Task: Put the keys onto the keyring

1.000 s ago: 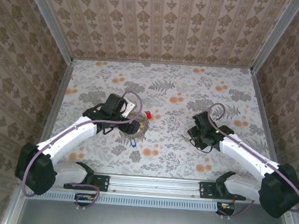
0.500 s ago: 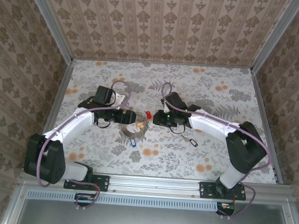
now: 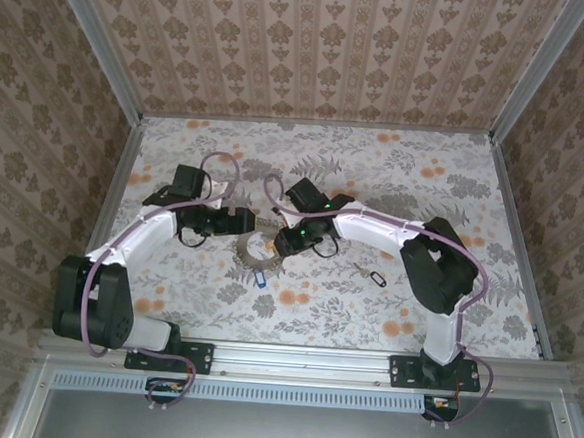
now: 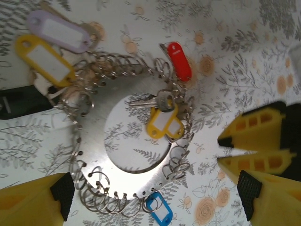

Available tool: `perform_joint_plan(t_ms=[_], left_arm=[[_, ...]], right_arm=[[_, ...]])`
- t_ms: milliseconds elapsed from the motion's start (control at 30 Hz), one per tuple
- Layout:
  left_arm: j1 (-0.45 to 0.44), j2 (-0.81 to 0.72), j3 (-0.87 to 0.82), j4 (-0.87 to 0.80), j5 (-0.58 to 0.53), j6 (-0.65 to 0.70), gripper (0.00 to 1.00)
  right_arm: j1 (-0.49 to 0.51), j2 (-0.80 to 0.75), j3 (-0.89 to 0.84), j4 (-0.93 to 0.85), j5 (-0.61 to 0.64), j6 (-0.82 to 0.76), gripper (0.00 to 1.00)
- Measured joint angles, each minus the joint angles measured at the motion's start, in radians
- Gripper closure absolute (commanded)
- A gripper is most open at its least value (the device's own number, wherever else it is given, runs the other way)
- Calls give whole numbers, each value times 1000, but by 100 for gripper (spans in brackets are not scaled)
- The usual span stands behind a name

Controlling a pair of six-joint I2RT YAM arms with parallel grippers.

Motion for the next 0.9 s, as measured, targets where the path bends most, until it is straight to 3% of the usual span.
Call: perform_joint_plan(t_ms=[267, 900], left_arm=[[66, -1, 0, -1, -37, -29, 5], [71, -5, 0, -16, -51, -29, 5]], right_arm=[[17, 105, 61, -92, -39, -102, 74], [-3, 154, 95, -131, -117, -138, 73]])
